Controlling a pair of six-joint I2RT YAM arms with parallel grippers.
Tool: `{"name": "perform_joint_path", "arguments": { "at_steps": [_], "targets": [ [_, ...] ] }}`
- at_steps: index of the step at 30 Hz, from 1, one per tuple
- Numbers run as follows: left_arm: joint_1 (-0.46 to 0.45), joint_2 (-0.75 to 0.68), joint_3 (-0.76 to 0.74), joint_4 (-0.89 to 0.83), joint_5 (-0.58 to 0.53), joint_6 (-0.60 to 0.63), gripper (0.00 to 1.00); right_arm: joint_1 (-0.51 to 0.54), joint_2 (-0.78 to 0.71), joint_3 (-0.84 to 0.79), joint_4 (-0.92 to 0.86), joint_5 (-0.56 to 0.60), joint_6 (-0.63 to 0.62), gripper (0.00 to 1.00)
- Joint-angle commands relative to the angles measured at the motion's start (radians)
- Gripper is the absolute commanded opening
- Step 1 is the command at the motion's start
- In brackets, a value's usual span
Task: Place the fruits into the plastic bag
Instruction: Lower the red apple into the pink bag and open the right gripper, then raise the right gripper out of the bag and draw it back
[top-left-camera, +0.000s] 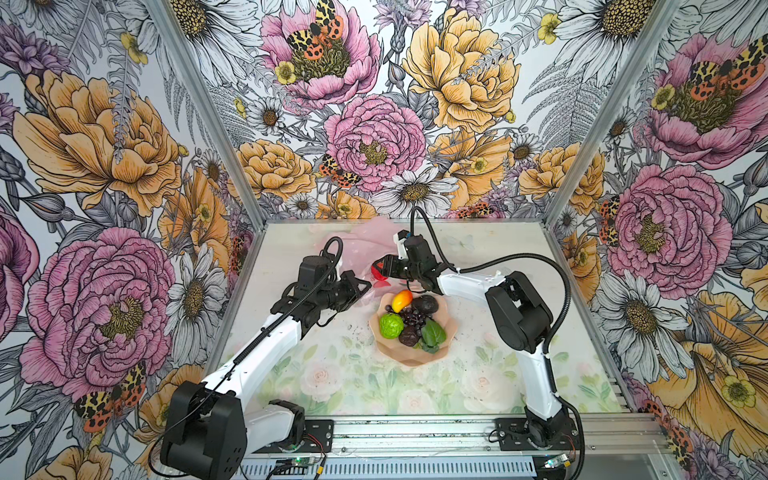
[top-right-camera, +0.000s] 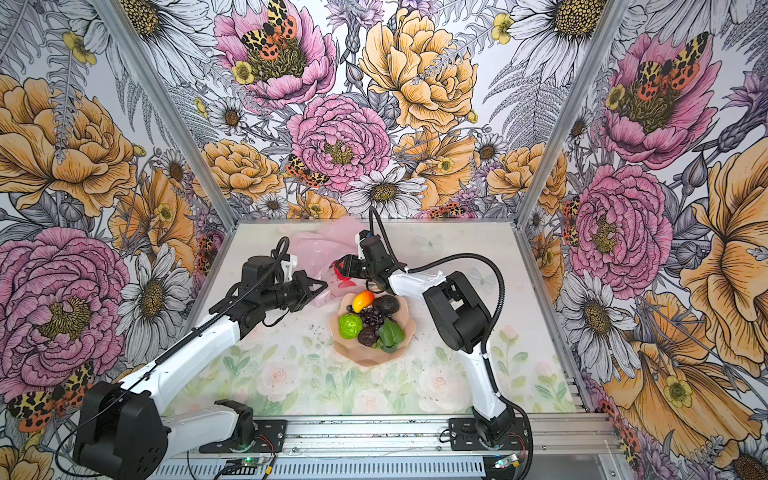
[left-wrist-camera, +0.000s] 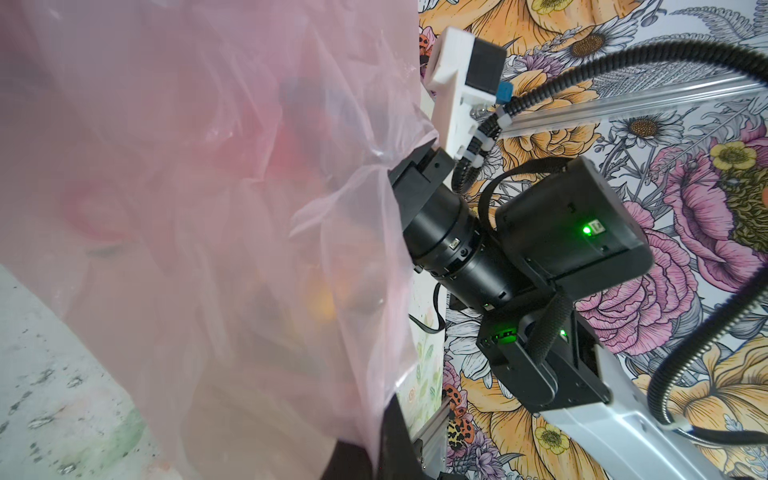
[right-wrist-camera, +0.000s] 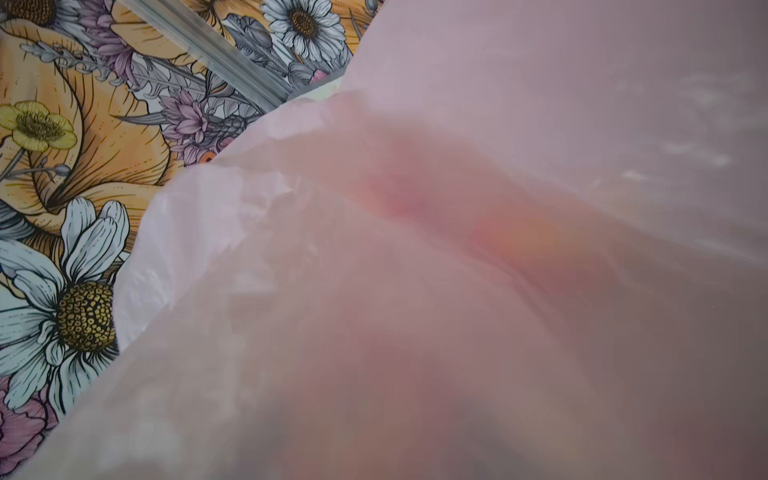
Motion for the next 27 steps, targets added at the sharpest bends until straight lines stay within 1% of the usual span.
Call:
{"name": "perform_joint_path", "arguments": {
  "at_steps": [1, 2, 3, 4, 9, 13, 15, 18, 20, 21, 22, 25, 27],
  "targets": [
    [0.000, 0.009, 0.022, 0.040, 0.029, -0.009, 0.00, -0.002, 0.026, 0.058, 0.015, 0.041, 0.021, 0.68],
    [0.001, 0.012, 0.026, 0.040, 0.032, -0.007, 0.00, -0.003, 0.028, 0.073, 0.029, 0.047, 0.017, 0.76],
    [0.002, 0.015, 0.028, 0.038, 0.036, -0.005, 0.00, -0.004, 0.030, 0.089, 0.033, 0.049, 0.013, 0.97],
    [0.002, 0.018, 0.032, 0.034, 0.037, -0.003, 0.00, -0.007, 0.031, 0.106, 0.033, 0.049, 0.010, 0.99],
    [0.012, 0.016, 0.038, 0.021, 0.039, 0.006, 0.00, -0.018, 0.001, 0.145, 0.021, 0.052, -0.028, 1.00],
    [0.018, 0.016, 0.041, 0.022, 0.039, 0.003, 0.00, -0.021, -0.067, 0.123, -0.018, 0.102, -0.084, 1.00],
    [0.020, 0.017, 0.046, 0.021, 0.040, 0.002, 0.00, -0.021, -0.117, 0.092, -0.029, 0.123, -0.121, 0.99],
    [0.022, 0.014, 0.048, 0.020, 0.034, 0.002, 0.00, -0.023, -0.205, 0.016, -0.019, 0.155, -0.123, 1.00],
    [0.022, 0.009, 0.044, 0.019, 0.028, -0.002, 0.00, -0.024, -0.269, -0.040, 0.000, 0.131, -0.155, 0.99],
    [0.024, 0.005, 0.041, 0.019, 0.027, -0.004, 0.00, -0.026, -0.302, -0.074, 0.028, 0.082, -0.185, 0.99],
    [0.024, 0.001, 0.038, 0.020, 0.025, -0.005, 0.00, -0.027, -0.329, -0.103, 0.050, 0.056, -0.201, 0.99],
    [0.027, -0.009, 0.030, 0.017, 0.017, -0.010, 0.00, -0.026, -0.414, -0.166, 0.065, 0.042, -0.224, 1.00],
    [0.026, -0.012, 0.026, 0.015, 0.015, -0.010, 0.00, -0.022, -0.469, -0.173, -0.010, 0.064, -0.264, 1.00]
  ]
}}
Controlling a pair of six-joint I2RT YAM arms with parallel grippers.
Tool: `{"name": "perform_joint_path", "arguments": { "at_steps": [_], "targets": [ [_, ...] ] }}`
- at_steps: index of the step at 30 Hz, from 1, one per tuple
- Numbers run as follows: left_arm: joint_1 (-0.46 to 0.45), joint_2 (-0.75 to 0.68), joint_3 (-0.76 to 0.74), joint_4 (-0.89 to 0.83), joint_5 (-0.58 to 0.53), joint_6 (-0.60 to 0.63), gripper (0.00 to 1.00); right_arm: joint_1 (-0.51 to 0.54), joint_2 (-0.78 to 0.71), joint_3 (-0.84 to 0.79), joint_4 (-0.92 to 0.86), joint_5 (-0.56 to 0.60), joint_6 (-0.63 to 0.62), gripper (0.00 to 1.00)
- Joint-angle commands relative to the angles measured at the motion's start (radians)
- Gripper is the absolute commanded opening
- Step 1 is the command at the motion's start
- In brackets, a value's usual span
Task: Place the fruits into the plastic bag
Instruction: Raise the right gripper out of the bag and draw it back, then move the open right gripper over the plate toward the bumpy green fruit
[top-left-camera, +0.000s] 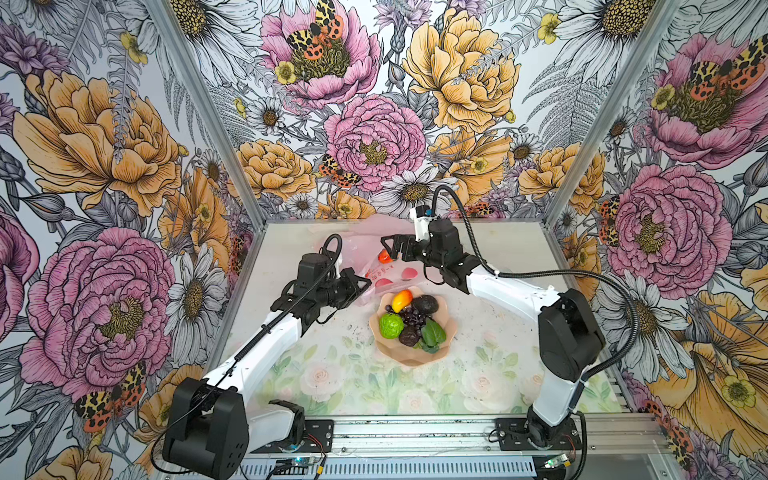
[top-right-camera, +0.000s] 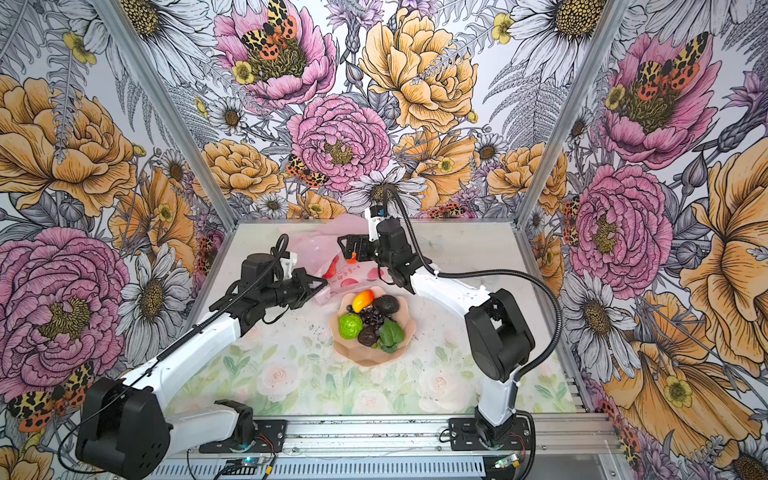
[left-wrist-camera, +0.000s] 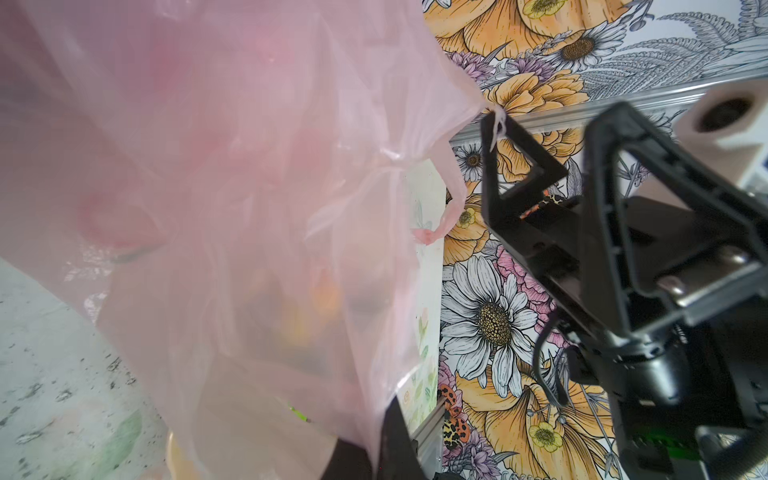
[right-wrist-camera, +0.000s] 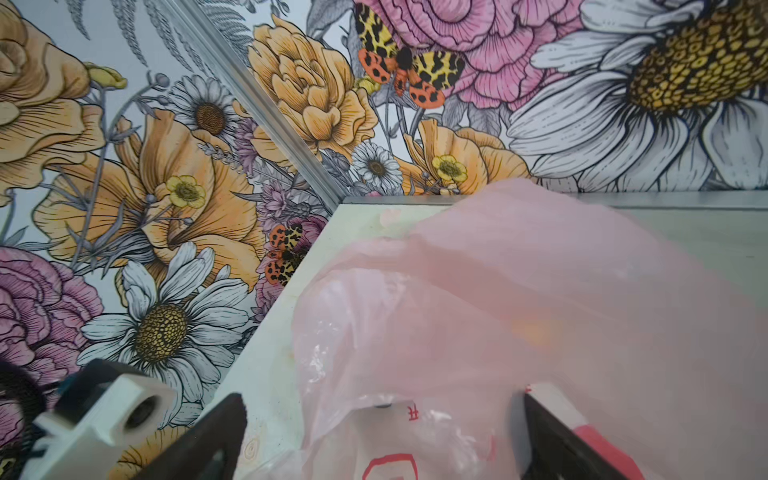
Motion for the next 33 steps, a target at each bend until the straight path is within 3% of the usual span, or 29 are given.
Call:
{"name": "perform_joint_path", "arguments": {
  "at_steps": [1, 8, 10, 12, 17, 20, 26, 33],
  "targets": [
    [0.012, -0.031, 0.009, 0.004, -0.005, -0.010, 0.00, 0.002, -0.098, -0.016, -0.062, 0.019, -0.099, 1.00],
    [0.011, -0.061, -0.005, -0.014, -0.024, -0.006, 0.00, 0.026, -0.282, -0.014, -0.329, 0.120, -0.295, 0.99],
    [0.009, -0.070, -0.008, -0.016, -0.030, -0.009, 0.00, 0.027, -0.333, -0.053, -0.352, 0.163, -0.299, 1.00],
    [0.008, -0.077, -0.014, -0.016, -0.035, -0.010, 0.00, 0.026, -0.396, -0.118, -0.366, 0.214, -0.205, 1.00],
    [0.004, -0.088, -0.029, -0.021, -0.040, -0.007, 0.00, -0.046, -0.544, -0.275, -0.404, -0.011, -0.154, 0.95],
    [0.001, -0.101, -0.040, -0.025, -0.046, -0.008, 0.00, -0.048, -0.587, -0.284, -0.534, -0.008, -0.100, 0.94],
    [0.000, -0.119, -0.055, -0.028, -0.052, -0.013, 0.00, -0.038, -0.499, -0.218, -0.854, -0.127, 0.001, 0.82],
    [-0.002, -0.147, -0.071, -0.048, -0.055, -0.009, 0.00, 0.066, -0.390, -0.222, -0.896, -0.163, 0.113, 0.74]
  ]
}}
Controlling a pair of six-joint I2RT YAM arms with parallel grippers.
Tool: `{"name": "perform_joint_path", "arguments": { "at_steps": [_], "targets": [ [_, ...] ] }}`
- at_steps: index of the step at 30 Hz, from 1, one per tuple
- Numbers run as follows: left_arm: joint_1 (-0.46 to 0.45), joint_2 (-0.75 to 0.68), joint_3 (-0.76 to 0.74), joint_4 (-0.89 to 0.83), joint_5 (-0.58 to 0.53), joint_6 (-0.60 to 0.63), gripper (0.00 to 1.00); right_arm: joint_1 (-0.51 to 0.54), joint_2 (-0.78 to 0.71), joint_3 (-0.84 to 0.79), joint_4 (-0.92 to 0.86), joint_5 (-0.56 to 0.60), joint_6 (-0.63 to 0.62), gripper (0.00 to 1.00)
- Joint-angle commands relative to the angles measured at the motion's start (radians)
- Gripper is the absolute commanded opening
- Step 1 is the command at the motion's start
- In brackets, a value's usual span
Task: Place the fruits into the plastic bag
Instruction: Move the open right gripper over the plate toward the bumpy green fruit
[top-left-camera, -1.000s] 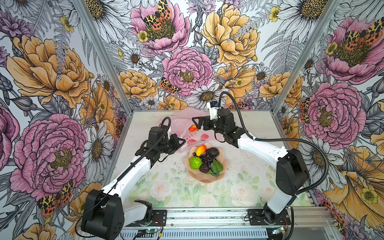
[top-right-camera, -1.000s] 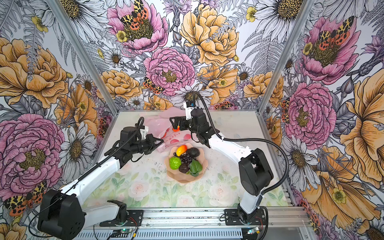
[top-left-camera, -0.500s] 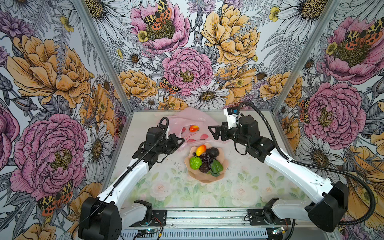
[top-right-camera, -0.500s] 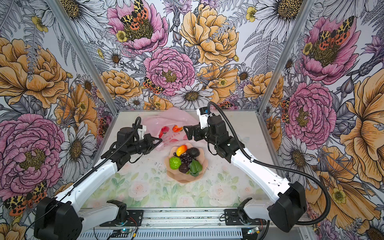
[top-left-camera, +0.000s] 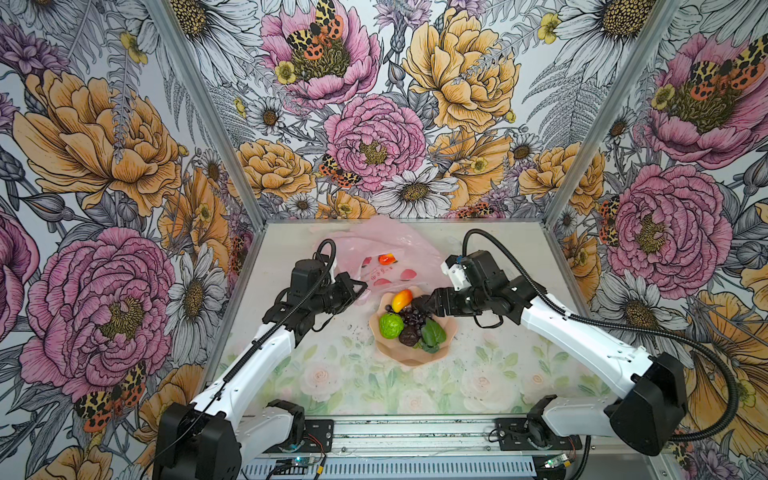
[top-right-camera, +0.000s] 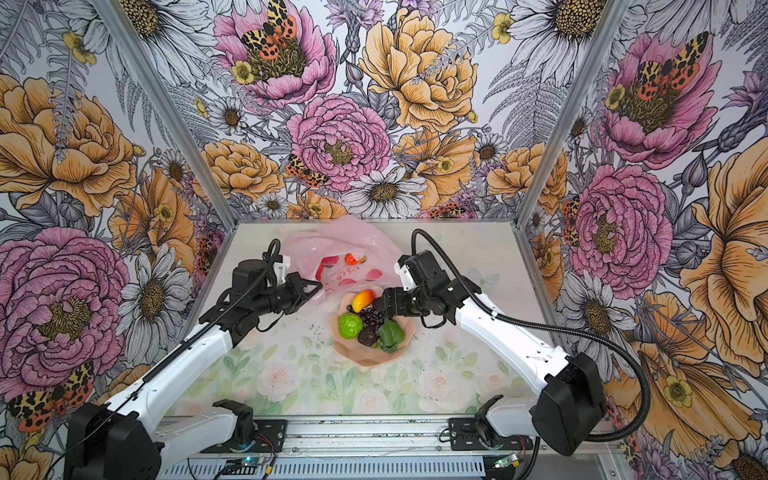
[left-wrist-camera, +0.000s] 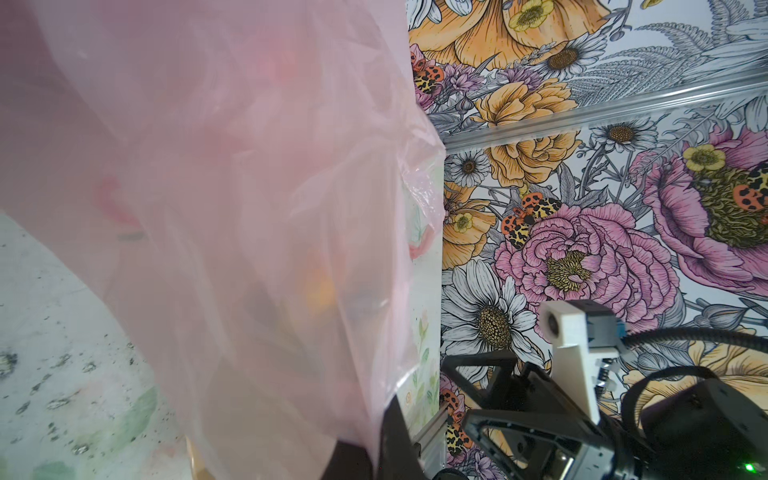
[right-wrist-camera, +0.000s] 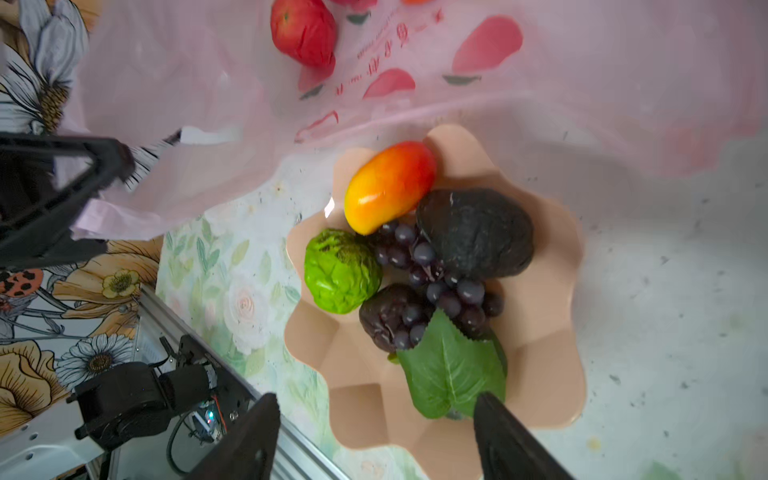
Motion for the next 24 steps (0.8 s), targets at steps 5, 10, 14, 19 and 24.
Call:
{"name": "perform_joint_path", "arguments": {
  "at_steps": [5, 10, 14, 19, 24],
  "targets": [
    [-0.005, -0.039, -0.034, -0.011, -0.022, -0.014, 0.00, 0.109, 0.169, 0.108, -0.053, -0.019, 0.110, 0.72],
    [-0.013, -0.026, -0.030, -0.005, -0.018, -0.015, 0.00, 0.119, 0.300, 0.193, -0.053, -0.006, 0.137, 0.72],
    [-0.018, -0.013, -0.011, 0.003, -0.018, -0.015, 0.00, 0.126, 0.378, 0.266, -0.052, -0.003, 0.146, 0.73],
    [-0.019, 0.009, 0.014, 0.002, -0.011, -0.008, 0.00, 0.140, 0.456, 0.323, -0.052, -0.030, 0.156, 0.73],
    [-0.019, 0.017, 0.018, -0.001, -0.010, -0.004, 0.00, 0.154, 0.510, 0.344, -0.053, -0.034, 0.157, 0.73]
  ]
}}
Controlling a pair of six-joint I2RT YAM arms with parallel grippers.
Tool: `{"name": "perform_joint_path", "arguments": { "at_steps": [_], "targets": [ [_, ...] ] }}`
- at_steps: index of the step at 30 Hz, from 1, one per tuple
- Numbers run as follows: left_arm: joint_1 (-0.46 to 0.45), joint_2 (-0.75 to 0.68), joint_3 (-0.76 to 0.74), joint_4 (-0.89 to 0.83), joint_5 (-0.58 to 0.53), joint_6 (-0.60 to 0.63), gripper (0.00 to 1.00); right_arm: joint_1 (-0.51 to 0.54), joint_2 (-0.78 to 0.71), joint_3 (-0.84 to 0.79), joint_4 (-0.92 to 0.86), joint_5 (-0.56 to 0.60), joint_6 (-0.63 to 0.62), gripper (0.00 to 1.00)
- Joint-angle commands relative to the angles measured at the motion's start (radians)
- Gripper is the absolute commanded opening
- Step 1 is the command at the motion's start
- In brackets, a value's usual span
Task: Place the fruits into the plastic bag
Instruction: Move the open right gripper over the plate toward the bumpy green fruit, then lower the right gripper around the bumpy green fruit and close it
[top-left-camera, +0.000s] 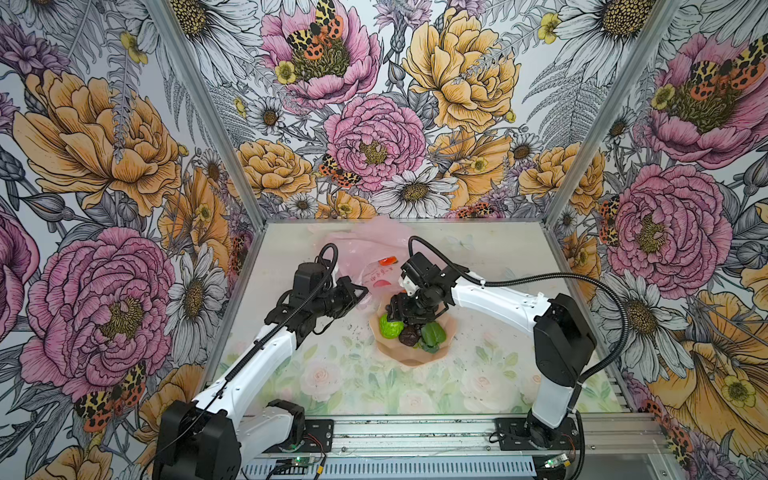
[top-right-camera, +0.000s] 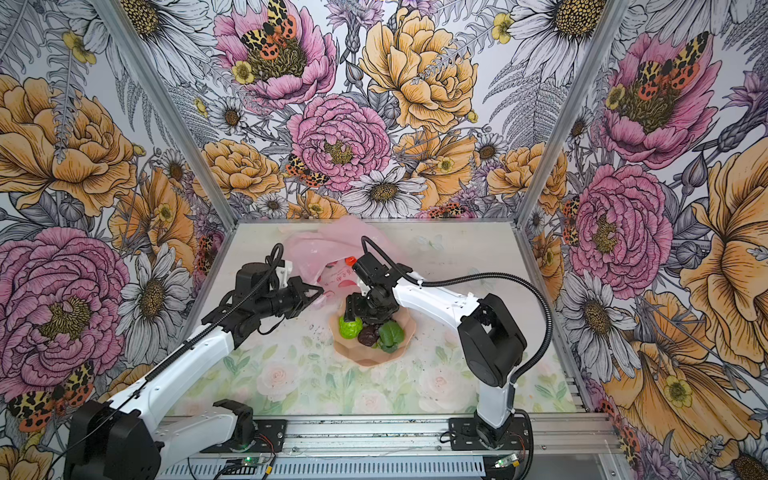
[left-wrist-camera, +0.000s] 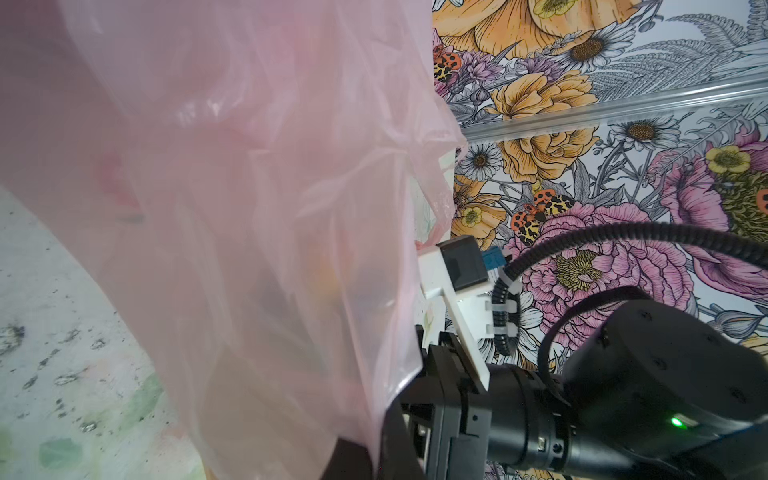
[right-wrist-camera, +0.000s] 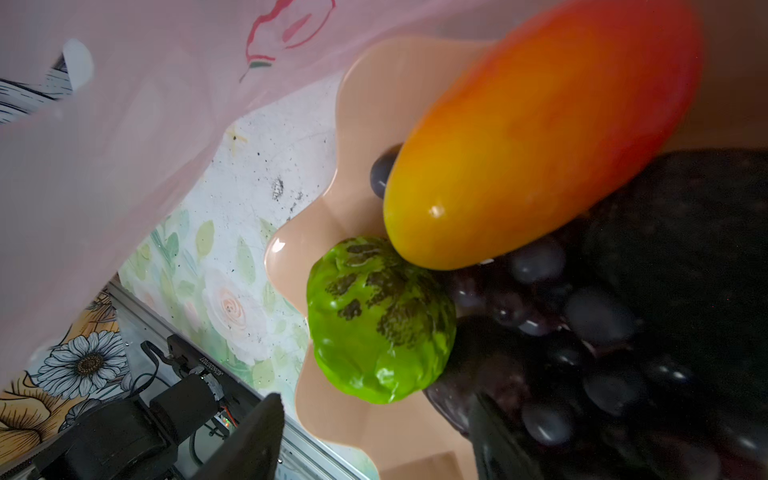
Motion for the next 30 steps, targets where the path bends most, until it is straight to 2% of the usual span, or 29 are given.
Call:
{"name": "perform_joint_path", "arguments": {
  "at_steps": [1, 21, 28, 30],
  "targets": [
    [-0.004, 0.007, 0.039, 0.006, -0.008, 0.012, 0.00, 0.012, 0.033, 0.031, -0.002, -0.007, 0.014, 0.73],
    [-0.005, 0.031, 0.033, 0.026, -0.005, 0.008, 0.00, 0.020, 0.166, 0.111, -0.002, 0.013, -0.008, 0.72],
    [-0.006, 0.037, 0.035, 0.033, -0.004, 0.006, 0.00, 0.020, 0.145, 0.106, -0.002, 0.021, -0.014, 0.50],
    [-0.006, 0.041, 0.037, 0.035, -0.005, 0.005, 0.00, 0.021, 0.125, 0.101, -0.002, 0.023, -0.014, 0.47]
  ]
}}
